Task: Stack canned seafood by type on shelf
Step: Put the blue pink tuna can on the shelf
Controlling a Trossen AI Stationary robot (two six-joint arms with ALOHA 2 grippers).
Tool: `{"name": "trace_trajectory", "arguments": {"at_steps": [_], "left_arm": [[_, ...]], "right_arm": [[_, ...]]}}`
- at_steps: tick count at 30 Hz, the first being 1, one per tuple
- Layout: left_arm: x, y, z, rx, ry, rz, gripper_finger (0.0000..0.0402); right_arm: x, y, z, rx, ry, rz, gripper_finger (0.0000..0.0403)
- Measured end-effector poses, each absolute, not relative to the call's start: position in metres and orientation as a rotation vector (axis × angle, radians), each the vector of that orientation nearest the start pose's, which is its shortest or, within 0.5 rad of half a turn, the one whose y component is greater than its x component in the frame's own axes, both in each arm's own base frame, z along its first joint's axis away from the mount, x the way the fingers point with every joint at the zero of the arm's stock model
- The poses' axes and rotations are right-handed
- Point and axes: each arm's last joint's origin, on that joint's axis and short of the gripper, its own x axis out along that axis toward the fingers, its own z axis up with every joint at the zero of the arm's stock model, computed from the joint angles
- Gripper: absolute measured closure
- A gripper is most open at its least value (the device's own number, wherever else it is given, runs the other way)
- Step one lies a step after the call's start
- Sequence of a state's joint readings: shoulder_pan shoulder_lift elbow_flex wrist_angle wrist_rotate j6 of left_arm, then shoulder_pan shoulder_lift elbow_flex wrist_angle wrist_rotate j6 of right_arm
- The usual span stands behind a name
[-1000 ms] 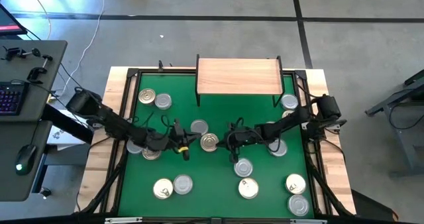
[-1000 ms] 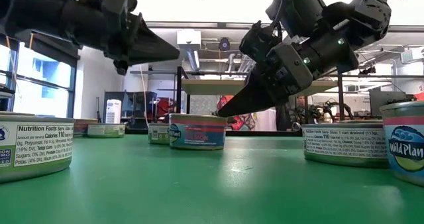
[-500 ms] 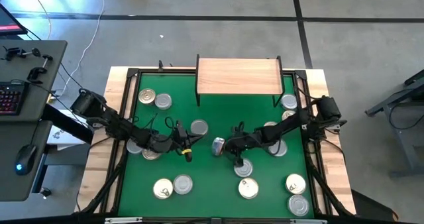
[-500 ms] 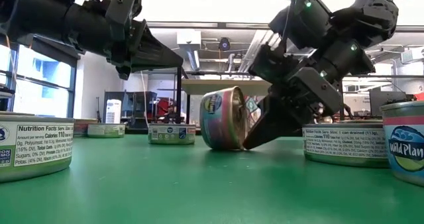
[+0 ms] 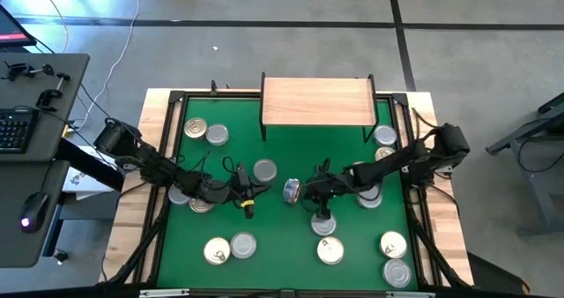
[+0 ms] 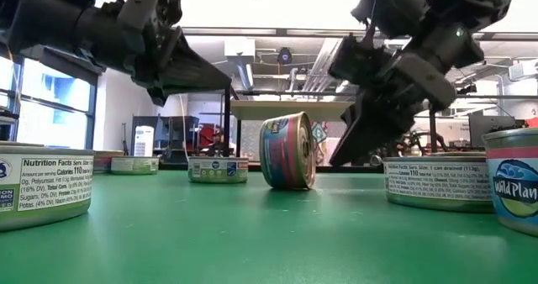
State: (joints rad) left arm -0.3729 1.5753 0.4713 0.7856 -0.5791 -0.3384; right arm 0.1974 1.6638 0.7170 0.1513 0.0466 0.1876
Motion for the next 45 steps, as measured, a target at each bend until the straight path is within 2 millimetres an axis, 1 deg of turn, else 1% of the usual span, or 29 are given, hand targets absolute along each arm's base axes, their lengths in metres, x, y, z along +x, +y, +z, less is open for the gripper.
{"name": "trace_trajectory", "arguments": {"at_steps": [2, 5, 9, 14, 21, 25, 27, 30, 34, 36, 38, 41, 43, 45], "left_arm": [[0.259, -0.082, 0.144, -0.205, 0.270, 0.263, 0.0401], [0.260, -0.079, 0.138, -0.236, 0.306, 0.264, 0.0401], [0.264, -0.076, 0.126, -0.253, 0.341, 0.256, 0.0401], [0.273, -0.073, 0.112, -0.262, 0.369, 0.280, 0.0401], [0.303, -0.075, 0.101, -0.217, 0.385, 0.297, 0.0401], [0.318, -0.077, 0.101, -0.200, 0.377, 0.289, 0.0401], [0.323, -0.079, 0.102, -0.199, 0.373, 0.270, 0.0401], [0.328, -0.082, 0.107, -0.208, 0.364, 0.227, 0.0401], [0.333, -0.085, 0.111, -0.222, 0.354, 0.187, 0.0401], [0.333, -0.085, 0.112, -0.217, 0.355, 0.180, 0.0401], [0.333, -0.085, 0.112, -0.213, 0.357, 0.178, 0.0401], [0.333, -0.085, 0.111, -0.212, 0.359, 0.179, 0.0401], [0.333, -0.085, 0.111, -0.211, 0.363, 0.179, 0.0401], [0.333, -0.085, 0.111, -0.209, 0.367, 0.180, 0.0401]], "right_arm": [[0.297, 0.058, 0.139, 0.095, 0.793, 0.048, 0.0328], [0.296, 0.055, 0.141, 0.081, 0.783, -0.044, 0.0281], [0.298, 0.048, 0.142, 0.033, 0.748, -0.129, 0.0241], [0.306, 0.035, 0.148, 0.040, 0.653, -0.182, 0.0232], [0.314, 0.019, 0.158, 0.011, 0.543, -0.202, 0.0231], [0.311, 0.017, 0.160, -0.023, 0.565, -0.203, 0.0231], [0.307, 0.016, 0.169, -0.016, 0.558, -0.234, 0.0231], [0.296, 0.018, 0.183, 0.006, 0.569, -0.276, 0.0231], [0.281, 0.025, 0.194, 0.092, 0.609, -0.270, 0.0229], [0.276, 0.031, 0.192, 0.132, 0.659, -0.237, 0.0220], [0.275, 0.038, 0.189, 0.174, 0.693, -0.195, 0.0203], [0.275, 0.054, 0.179, 0.185, 0.743, -0.119, 0.0163], [0.276, 0.063, 0.171, 0.167, 0.772, -0.094, 0.0135], [0.277, 0.070, 0.167, 0.181, 0.768, -0.088, 0.0117]]}}
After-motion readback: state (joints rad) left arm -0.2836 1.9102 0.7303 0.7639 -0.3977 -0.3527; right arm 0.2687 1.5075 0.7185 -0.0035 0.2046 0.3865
